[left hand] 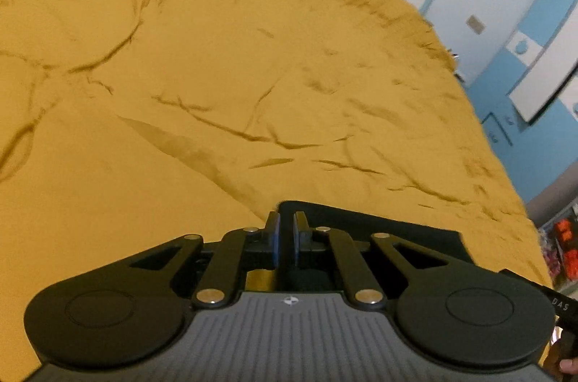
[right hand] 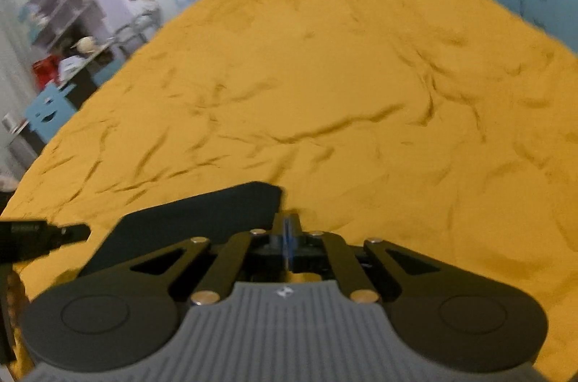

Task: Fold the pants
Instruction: 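Lower the folded bundle onto the bed and open both tools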

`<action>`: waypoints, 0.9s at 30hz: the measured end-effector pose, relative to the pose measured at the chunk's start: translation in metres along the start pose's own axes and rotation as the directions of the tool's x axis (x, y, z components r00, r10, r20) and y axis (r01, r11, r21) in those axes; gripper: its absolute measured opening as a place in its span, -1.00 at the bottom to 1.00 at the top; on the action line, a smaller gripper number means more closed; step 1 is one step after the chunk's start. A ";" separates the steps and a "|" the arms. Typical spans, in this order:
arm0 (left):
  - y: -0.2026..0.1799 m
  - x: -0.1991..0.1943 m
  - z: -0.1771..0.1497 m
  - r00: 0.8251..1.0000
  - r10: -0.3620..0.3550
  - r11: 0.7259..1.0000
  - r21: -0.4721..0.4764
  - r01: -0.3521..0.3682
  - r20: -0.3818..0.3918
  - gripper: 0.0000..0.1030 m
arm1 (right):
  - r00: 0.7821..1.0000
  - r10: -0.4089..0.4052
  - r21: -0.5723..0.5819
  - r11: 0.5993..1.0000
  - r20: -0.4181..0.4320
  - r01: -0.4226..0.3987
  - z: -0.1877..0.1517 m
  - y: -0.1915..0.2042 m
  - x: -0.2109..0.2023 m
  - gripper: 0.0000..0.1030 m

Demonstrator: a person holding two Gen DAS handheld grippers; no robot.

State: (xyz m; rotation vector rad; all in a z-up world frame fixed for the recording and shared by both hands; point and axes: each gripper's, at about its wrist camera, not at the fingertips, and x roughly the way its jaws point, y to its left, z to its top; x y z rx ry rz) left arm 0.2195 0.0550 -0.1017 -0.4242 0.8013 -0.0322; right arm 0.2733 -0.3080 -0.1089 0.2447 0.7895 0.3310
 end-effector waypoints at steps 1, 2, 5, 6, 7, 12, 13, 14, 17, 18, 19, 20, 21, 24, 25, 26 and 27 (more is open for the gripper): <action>-0.006 -0.010 -0.003 1.000 -0.007 1.000 0.027 0.007 0.013 -0.88 | 1.000 0.009 -0.034 0.999 0.008 -0.008 -0.003 0.009 -0.011 -0.99; -0.013 -0.022 -0.007 1.000 -0.013 0.998 0.064 0.012 0.022 -0.87 | 1.000 0.015 -0.062 0.998 0.013 -0.014 -0.007 0.016 -0.021 -0.97; -0.030 -0.051 -0.023 0.999 -0.040 0.986 0.163 0.036 0.022 -0.50 | 0.999 0.030 -0.138 0.990 0.028 -0.025 -0.022 0.038 -0.046 -0.56; -0.034 -0.057 -0.029 0.998 -0.053 0.982 0.182 0.049 0.020 -0.43 | 0.999 0.035 -0.168 0.985 0.033 -0.029 -0.030 0.045 -0.053 -0.41; -0.037 -0.064 -0.038 0.998 -0.063 0.978 0.202 0.058 0.017 -0.31 | 0.999 0.037 -0.204 0.979 0.036 -0.029 -0.037 0.053 -0.058 -0.39; -0.052 -0.068 -0.087 0.997 -0.070 0.951 0.300 0.073 -0.020 -0.11 | 1.000 0.012 -0.369 0.930 0.007 -0.008 -0.078 0.077 -0.064 -0.03; -0.054 -0.067 -0.094 0.998 -0.062 0.948 0.311 0.068 -0.030 -0.11 | 1.000 -0.001 -0.393 0.919 -0.001 0.001 -0.085 0.078 -0.062 -0.01; -0.053 -0.064 -0.102 0.998 -0.049 0.947 0.317 0.060 -0.044 -0.11 | 1.000 -0.023 -0.408 0.913 -0.009 0.017 -0.091 0.078 -0.060 -0.01; -0.046 -0.058 -0.117 0.997 -0.034 0.947 0.317 0.054 -0.070 -0.11 | 0.999 -0.037 -0.394 0.919 -0.040 0.018 -0.104 0.070 -0.054 -0.01; -0.042 -0.057 -0.121 0.996 -0.034 0.949 0.309 0.057 -0.077 -0.11 | 0.998 -0.039 -0.388 0.921 -0.048 0.017 -0.107 0.066 -0.053 -0.01; -0.039 -0.059 -0.125 0.996 -0.038 0.952 0.302 0.060 -0.080 -0.11 | 0.998 -0.039 -0.385 0.923 -0.054 0.015 -0.110 0.063 -0.050 -0.01; -0.037 -0.059 -0.127 0.996 -0.041 0.954 0.292 0.064 -0.084 -0.11 | 0.998 -0.041 -0.385 0.923 -0.056 0.016 -0.113 0.061 -0.049 -0.01; -0.035 -0.060 -0.129 0.995 -0.043 0.957 0.281 0.066 -0.088 -0.11 | 0.997 -0.043 -0.385 0.923 -0.057 0.018 -0.116 0.061 -0.047 -0.01; -0.030 -0.066 -0.129 0.993 -0.054 0.965 0.248 0.079 -0.105 -0.11 | 0.997 -0.047 -0.367 0.930 -0.062 0.021 -0.118 0.059 -0.049 -0.01; -0.029 -0.070 -0.129 0.992 -0.054 0.967 0.240 0.081 -0.114 -0.11 | 0.997 -0.052 -0.367 0.930 -0.064 0.025 -0.118 0.059 -0.052 -0.01; -0.028 -0.074 -0.130 0.992 -0.053 0.968 0.236 0.079 -0.116 -0.11 | 0.996 -0.059 -0.367 0.930 -0.065 0.031 -0.117 0.060 -0.055 -0.01; -0.030 -0.077 -0.129 0.992 -0.047 0.968 0.240 0.074 -0.117 -0.11 | 0.996 -0.063 -0.364 0.931 -0.064 0.035 -0.116 0.061 -0.060 0.00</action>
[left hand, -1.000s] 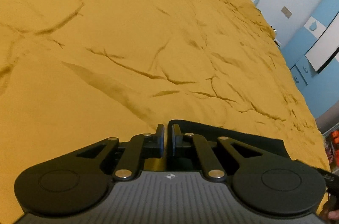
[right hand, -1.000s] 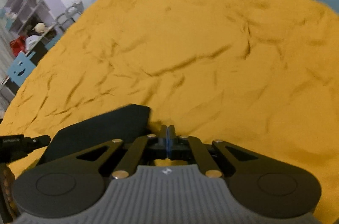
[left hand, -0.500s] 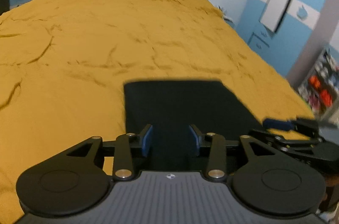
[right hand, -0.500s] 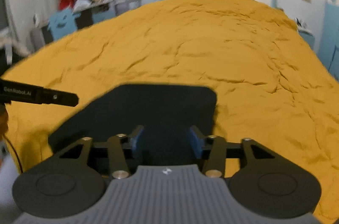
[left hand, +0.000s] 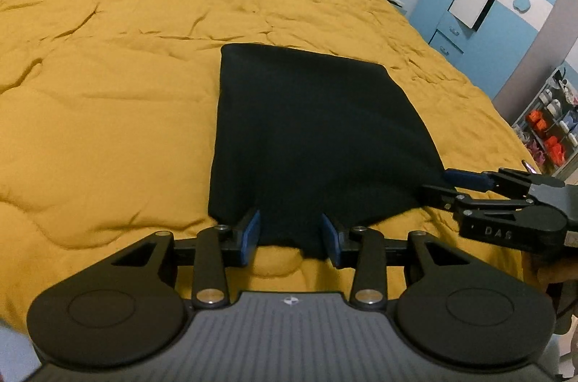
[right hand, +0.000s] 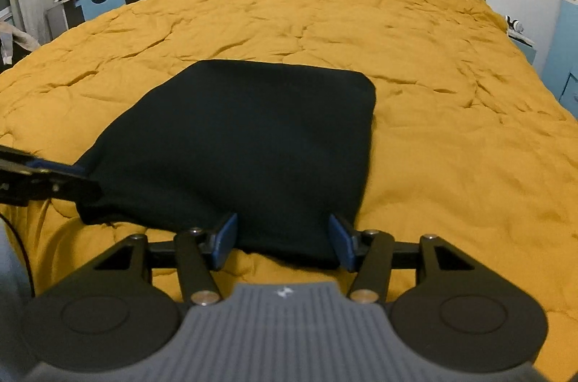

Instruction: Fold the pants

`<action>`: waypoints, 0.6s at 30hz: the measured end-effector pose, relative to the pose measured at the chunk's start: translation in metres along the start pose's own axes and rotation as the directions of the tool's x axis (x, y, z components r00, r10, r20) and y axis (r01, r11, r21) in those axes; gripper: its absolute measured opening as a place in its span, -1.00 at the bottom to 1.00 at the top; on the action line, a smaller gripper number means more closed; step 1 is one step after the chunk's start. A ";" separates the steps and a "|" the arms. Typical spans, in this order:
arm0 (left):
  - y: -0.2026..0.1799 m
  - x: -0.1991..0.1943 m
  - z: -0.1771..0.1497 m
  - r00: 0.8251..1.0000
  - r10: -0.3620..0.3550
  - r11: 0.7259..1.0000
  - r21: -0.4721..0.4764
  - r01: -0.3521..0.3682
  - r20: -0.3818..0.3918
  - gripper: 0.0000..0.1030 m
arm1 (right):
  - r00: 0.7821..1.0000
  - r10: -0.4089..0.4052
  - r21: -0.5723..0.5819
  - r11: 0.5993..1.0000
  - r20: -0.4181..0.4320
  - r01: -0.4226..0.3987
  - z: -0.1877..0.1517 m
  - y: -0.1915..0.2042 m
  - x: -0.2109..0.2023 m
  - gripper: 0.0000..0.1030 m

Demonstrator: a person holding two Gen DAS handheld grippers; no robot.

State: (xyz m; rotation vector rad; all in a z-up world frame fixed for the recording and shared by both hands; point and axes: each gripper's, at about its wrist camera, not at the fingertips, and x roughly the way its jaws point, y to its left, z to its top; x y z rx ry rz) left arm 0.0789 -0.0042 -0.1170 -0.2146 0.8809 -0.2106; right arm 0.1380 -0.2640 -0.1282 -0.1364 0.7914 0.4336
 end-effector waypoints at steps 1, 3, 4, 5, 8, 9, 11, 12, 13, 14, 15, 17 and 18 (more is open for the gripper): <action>-0.003 -0.004 0.001 1.000 0.010 1.000 0.010 -0.010 0.004 -0.09 | 1.000 -0.003 0.009 1.000 -0.002 0.003 0.002 -0.001 -0.005 0.00; -0.009 -0.017 0.005 0.998 0.023 0.999 0.029 -0.025 0.051 -0.02 | 1.000 -0.006 0.043 0.999 0.000 0.006 0.006 -0.002 -0.020 0.01; -0.013 -0.026 0.007 0.996 0.022 0.999 0.031 -0.025 0.091 0.05 | 1.000 0.000 0.057 0.998 0.009 0.000 0.009 -0.002 -0.027 0.03; -0.017 -0.036 0.010 0.990 0.023 0.999 0.037 -0.028 0.138 0.12 | 1.000 0.006 0.073 0.997 0.026 -0.008 0.012 -0.002 -0.038 0.05; -0.034 -0.063 0.025 0.964 0.058 0.991 0.102 -0.087 0.258 0.16 | 0.994 -0.001 0.092 0.996 0.111 -0.009 0.023 0.001 -0.072 0.33; -0.039 -0.071 0.029 0.956 0.066 0.987 0.123 -0.104 0.285 0.20 | 0.989 -0.014 0.092 0.996 0.150 0.000 0.027 0.003 -0.086 0.48; -0.052 -0.088 0.040 0.932 0.082 0.979 0.146 -0.142 0.354 0.58 | 0.976 -0.031 0.089 0.996 0.214 0.012 0.036 0.008 -0.108 0.58; -0.056 -0.095 0.042 0.920 0.086 0.978 0.145 -0.151 0.383 0.65 | 0.971 -0.030 0.090 0.996 0.239 0.009 0.039 0.011 -0.118 0.59; -0.060 -0.103 0.044 0.908 0.090 0.977 0.141 -0.160 0.409 0.68 | 0.965 -0.026 0.093 0.996 0.261 0.001 0.041 0.013 -0.127 0.59; -0.064 -0.110 0.045 0.900 0.090 0.975 0.145 -0.167 0.427 0.70 | 0.960 -0.026 0.097 0.995 0.278 -0.002 0.042 0.014 -0.135 0.59; -0.069 -0.115 0.045 0.893 0.094 0.972 0.153 -0.177 0.440 0.75 | 0.956 -0.029 0.100 0.995 0.293 0.000 0.042 0.017 -0.142 0.59; -0.079 -0.122 0.044 0.883 0.129 0.962 0.160 -0.222 0.452 0.96 | 0.951 -0.043 0.101 0.995 0.307 0.013 0.042 0.022 -0.152 0.59; -0.080 -0.123 0.042 0.880 0.143 0.959 0.158 -0.237 0.453 0.99 | 0.951 -0.048 0.100 0.995 0.305 0.019 0.041 0.025 -0.154 0.59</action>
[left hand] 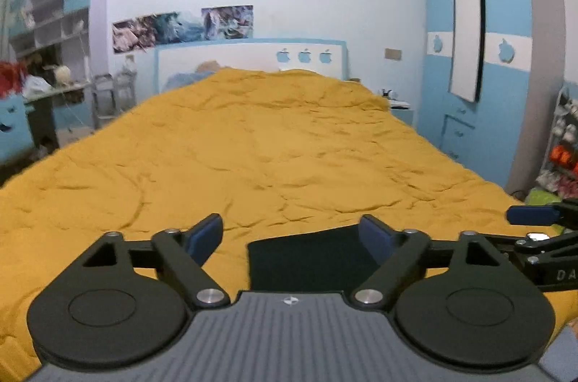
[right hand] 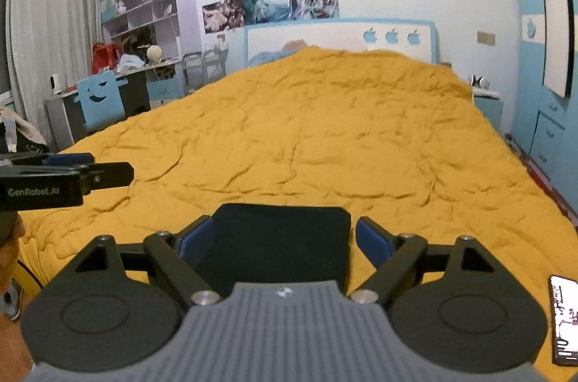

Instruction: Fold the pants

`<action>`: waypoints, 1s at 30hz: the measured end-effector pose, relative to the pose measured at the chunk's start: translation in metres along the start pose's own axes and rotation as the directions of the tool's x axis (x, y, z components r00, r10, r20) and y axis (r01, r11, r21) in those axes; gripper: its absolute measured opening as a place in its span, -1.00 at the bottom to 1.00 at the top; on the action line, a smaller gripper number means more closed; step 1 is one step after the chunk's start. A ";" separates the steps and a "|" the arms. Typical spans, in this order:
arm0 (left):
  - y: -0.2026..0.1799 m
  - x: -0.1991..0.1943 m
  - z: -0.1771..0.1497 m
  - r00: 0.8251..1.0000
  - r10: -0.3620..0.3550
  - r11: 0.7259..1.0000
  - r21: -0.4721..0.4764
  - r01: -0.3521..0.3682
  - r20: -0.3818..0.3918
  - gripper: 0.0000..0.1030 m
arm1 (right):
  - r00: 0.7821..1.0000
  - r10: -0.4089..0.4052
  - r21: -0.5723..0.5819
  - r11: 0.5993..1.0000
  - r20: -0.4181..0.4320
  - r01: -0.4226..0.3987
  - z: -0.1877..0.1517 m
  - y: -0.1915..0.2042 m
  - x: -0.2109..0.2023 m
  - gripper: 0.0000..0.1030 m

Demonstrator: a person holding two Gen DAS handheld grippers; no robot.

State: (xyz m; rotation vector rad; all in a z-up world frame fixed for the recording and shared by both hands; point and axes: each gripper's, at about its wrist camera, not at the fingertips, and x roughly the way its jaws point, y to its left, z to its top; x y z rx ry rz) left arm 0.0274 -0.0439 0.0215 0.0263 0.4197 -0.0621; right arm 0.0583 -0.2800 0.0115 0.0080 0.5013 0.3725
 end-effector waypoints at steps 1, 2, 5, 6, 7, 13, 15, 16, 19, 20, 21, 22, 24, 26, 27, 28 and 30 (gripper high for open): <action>-0.003 -0.002 -0.001 1.000 0.015 1.000 0.006 -0.015 -0.005 1.00 | 1.000 0.000 -0.005 1.000 -0.007 0.000 -0.002 0.003 -0.003 0.59; -0.007 -0.003 -0.003 1.000 0.020 1.000 0.017 -0.020 -0.010 1.00 | 1.000 0.002 -0.015 1.000 -0.018 -0.003 -0.005 0.007 -0.005 0.59; -0.014 0.002 -0.014 0.999 0.022 0.998 0.055 -0.019 -0.049 1.00 | 0.999 -0.003 -0.050 0.999 -0.043 0.001 -0.014 0.019 -0.009 0.59; -0.016 0.002 -0.018 0.997 0.027 0.998 0.066 -0.023 -0.067 1.00 | 0.999 -0.008 -0.050 0.999 -0.049 0.006 -0.018 0.021 -0.008 0.59; -0.017 0.003 -0.024 0.996 0.036 0.997 0.073 -0.030 -0.086 1.00 | 0.998 -0.009 -0.042 0.999 -0.058 0.006 -0.021 0.022 -0.007 0.59; -0.014 0.018 -0.047 0.970 0.036 0.999 0.004 -0.036 -0.242 1.00 | 0.986 -0.035 -0.011 0.999 -0.166 0.033 -0.039 0.024 0.006 0.59; -0.009 0.019 -0.053 0.960 0.029 0.999 -0.024 -0.037 -0.277 1.00 | 0.982 -0.040 -0.015 0.999 -0.185 0.038 -0.046 0.024 0.010 0.59; -0.007 0.020 -0.055 0.956 0.033 0.999 -0.032 -0.044 -0.291 1.00 | 0.979 -0.041 -0.016 0.999 -0.199 0.039 -0.049 0.025 0.013 0.59; -0.008 0.019 -0.059 0.948 0.061 0.997 -0.023 -0.072 -0.312 1.00 | 0.969 -0.044 -0.017 0.999 -0.243 0.041 -0.055 0.025 0.019 0.59; -0.008 0.019 -0.061 0.945 0.070 0.997 -0.019 -0.080 -0.318 1.00 | 0.967 -0.046 -0.014 0.999 -0.251 0.044 -0.056 0.025 0.021 0.59; -0.009 0.019 -0.062 0.944 0.071 0.997 -0.017 -0.081 -0.323 1.00 | 0.965 -0.047 -0.009 0.999 -0.259 0.046 -0.058 0.024 0.021 0.59; -0.009 0.018 -0.063 0.942 0.070 0.997 -0.016 -0.080 -0.327 1.00 | 0.963 -0.045 -0.001 0.999 -0.266 0.047 -0.059 0.022 0.023 0.59; -0.010 0.019 -0.063 0.939 0.066 0.997 -0.016 -0.076 -0.338 1.00 | 0.961 -0.044 0.008 0.999 -0.273 0.048 -0.060 0.020 0.026 0.59; -0.012 0.018 -0.063 0.937 0.070 0.997 -0.010 -0.078 -0.341 1.00 | 0.960 -0.045 0.012 0.999 -0.277 0.050 -0.060 0.019 0.026 0.59; -0.011 0.019 -0.062 0.937 0.071 0.997 -0.007 -0.078 -0.341 1.00 | 0.959 -0.045 0.013 0.999 -0.279 0.050 -0.060 0.018 0.027 0.59; -0.012 0.019 -0.062 0.938 0.069 0.997 -0.006 -0.075 -0.341 1.00 | 0.959 -0.044 0.014 0.999 -0.280 0.050 -0.060 0.018 0.027 0.59; -0.013 0.019 -0.061 0.938 0.068 0.997 -0.007 -0.075 -0.340 1.00 | 0.959 -0.042 0.015 0.999 -0.281 0.048 -0.059 0.018 0.028 0.59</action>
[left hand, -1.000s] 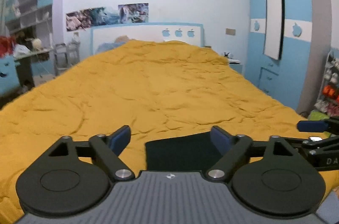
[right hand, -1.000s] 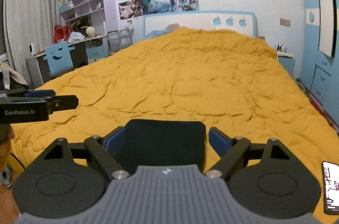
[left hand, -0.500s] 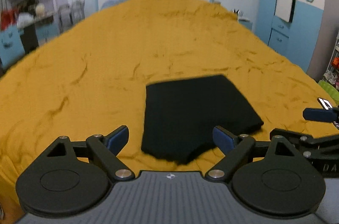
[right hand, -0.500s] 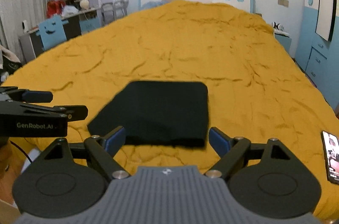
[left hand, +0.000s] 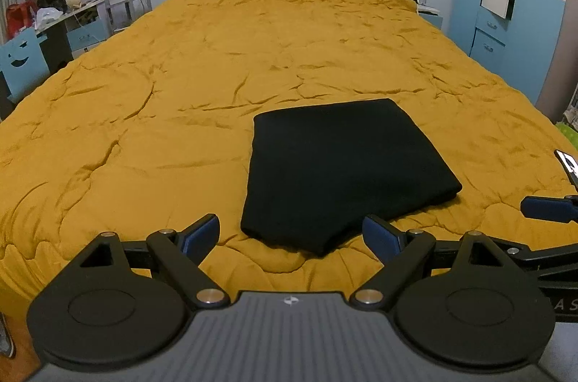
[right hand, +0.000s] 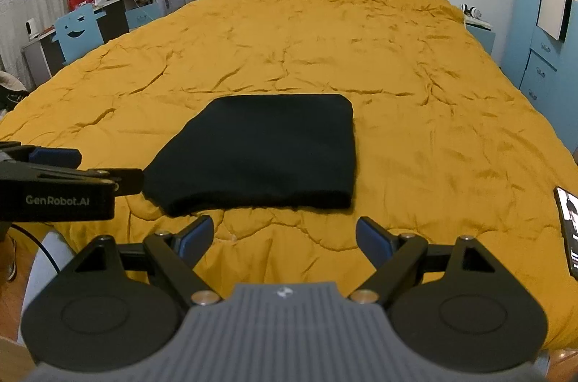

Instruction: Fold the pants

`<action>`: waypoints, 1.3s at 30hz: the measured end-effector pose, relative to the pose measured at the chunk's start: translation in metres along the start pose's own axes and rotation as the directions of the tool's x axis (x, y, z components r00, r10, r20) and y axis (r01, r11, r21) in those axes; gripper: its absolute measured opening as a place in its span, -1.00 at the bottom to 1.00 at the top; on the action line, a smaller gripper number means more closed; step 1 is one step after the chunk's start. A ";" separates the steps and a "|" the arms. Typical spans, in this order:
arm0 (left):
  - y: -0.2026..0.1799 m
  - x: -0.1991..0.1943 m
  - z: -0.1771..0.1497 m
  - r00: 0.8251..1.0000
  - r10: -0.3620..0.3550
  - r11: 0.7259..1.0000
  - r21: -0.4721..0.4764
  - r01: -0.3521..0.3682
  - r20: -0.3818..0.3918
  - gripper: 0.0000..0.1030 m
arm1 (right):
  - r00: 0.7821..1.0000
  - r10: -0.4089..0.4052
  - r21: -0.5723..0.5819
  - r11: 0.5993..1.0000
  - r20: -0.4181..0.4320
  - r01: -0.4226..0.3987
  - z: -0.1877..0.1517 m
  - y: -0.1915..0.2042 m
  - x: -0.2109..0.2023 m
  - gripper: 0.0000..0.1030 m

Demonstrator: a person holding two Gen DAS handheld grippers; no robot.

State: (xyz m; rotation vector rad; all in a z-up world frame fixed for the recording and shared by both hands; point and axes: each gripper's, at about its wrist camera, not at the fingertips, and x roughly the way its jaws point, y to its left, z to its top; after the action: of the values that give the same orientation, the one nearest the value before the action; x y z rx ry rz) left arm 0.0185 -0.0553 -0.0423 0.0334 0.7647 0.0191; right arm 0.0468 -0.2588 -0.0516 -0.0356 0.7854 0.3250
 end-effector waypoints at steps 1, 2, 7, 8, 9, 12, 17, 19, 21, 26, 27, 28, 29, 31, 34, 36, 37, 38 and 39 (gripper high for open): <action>0.000 0.000 0.000 1.000 0.000 1.000 -0.001 0.000 -0.001 1.00 | 1.000 0.001 0.000 1.000 -0.001 -0.001 0.000 0.000 0.000 0.59; 0.000 -0.001 0.000 1.000 0.003 1.000 -0.001 -0.003 -0.001 1.00 | 1.000 0.001 -0.001 1.000 0.000 -0.001 0.000 0.000 0.000 0.59; -0.002 -0.002 0.001 1.000 0.010 1.000 -0.001 -0.010 0.001 1.00 | 1.000 0.003 -0.003 1.000 -0.001 -0.003 -0.001 0.001 0.000 0.59; -0.003 -0.002 0.001 1.000 0.010 1.000 0.001 -0.010 0.001 1.00 | 1.000 0.003 -0.002 1.000 -0.001 -0.003 -0.002 0.001 0.000 0.59; -0.004 -0.001 0.001 1.000 0.010 1.000 0.003 -0.010 0.001 1.00 | 1.000 0.002 0.000 1.000 0.001 -0.002 -0.002 0.001 0.001 0.59; -0.004 -0.001 0.001 1.000 0.011 1.000 0.006 -0.011 0.000 1.00 | 1.000 -0.001 0.002 1.000 0.005 0.001 -0.002 0.001 0.000 0.59; -0.004 0.000 0.001 1.000 0.008 1.000 0.006 -0.008 0.004 1.00 | 1.000 -0.003 0.004 1.000 0.008 0.003 -0.003 0.002 0.000 0.59; -0.004 0.000 0.001 1.000 0.009 1.000 0.006 -0.009 0.003 1.00 | 1.000 -0.003 0.005 1.000 0.008 0.003 -0.004 0.002 0.000 0.59; -0.004 -0.001 0.001 1.000 0.009 1.000 0.009 -0.009 0.004 1.00 | 1.000 -0.007 0.009 1.000 0.013 0.006 -0.004 0.002 -0.001 0.59; -0.004 -0.001 0.001 1.000 0.009 1.000 0.009 -0.009 0.003 1.00 | 1.000 -0.007 0.013 1.000 0.016 0.007 -0.005 0.002 -0.002 0.59; -0.005 -0.001 0.001 1.000 0.009 1.000 0.009 -0.009 0.003 1.00 | 1.000 -0.007 0.013 1.000 0.016 0.007 -0.005 0.002 -0.002 0.59; -0.005 -0.001 0.001 1.000 0.009 1.000 0.008 -0.009 0.003 1.00 | 1.000 -0.007 0.013 1.000 0.017 0.007 -0.005 0.003 -0.003 0.59; -0.004 -0.001 0.001 1.000 0.008 1.000 0.007 -0.008 0.004 1.00 | 1.000 -0.008 0.013 1.000 0.018 0.008 -0.005 0.003 -0.003 0.59; -0.004 -0.001 0.001 1.000 0.007 1.000 0.007 -0.007 0.003 1.00 | 1.000 -0.013 0.017 1.000 0.022 0.012 -0.005 0.003 -0.004 0.59; -0.004 0.000 0.001 1.000 0.005 1.000 0.010 -0.005 0.002 1.00 | 1.000 -0.016 0.023 1.000 0.023 0.015 -0.006 0.002 -0.004 0.59; -0.004 -0.001 0.001 1.000 0.005 1.000 0.009 -0.005 0.003 1.00 | 1.000 -0.017 0.022 1.000 0.022 0.016 -0.006 0.003 -0.005 0.59; -0.004 -0.001 0.001 1.000 0.003 1.000 0.009 -0.003 0.003 1.00 | 1.000 -0.017 0.021 1.000 0.023 0.016 -0.006 0.004 -0.005 0.59; -0.005 0.000 0.001 1.000 0.003 1.000 0.009 -0.003 0.002 1.00 | 1.000 -0.017 0.020 1.000 0.022 0.016 -0.006 0.005 -0.005 0.59; -0.004 0.000 0.001 1.000 0.001 1.000 0.010 -0.001 0.002 1.00 | 1.000 -0.017 0.020 1.000 0.022 0.017 -0.006 0.005 -0.005 0.59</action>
State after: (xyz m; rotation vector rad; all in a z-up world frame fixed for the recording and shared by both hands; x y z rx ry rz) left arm 0.0193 -0.0594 -0.0418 0.0433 0.7631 0.0164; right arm 0.0382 -0.2562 -0.0517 -0.0195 0.7657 0.3007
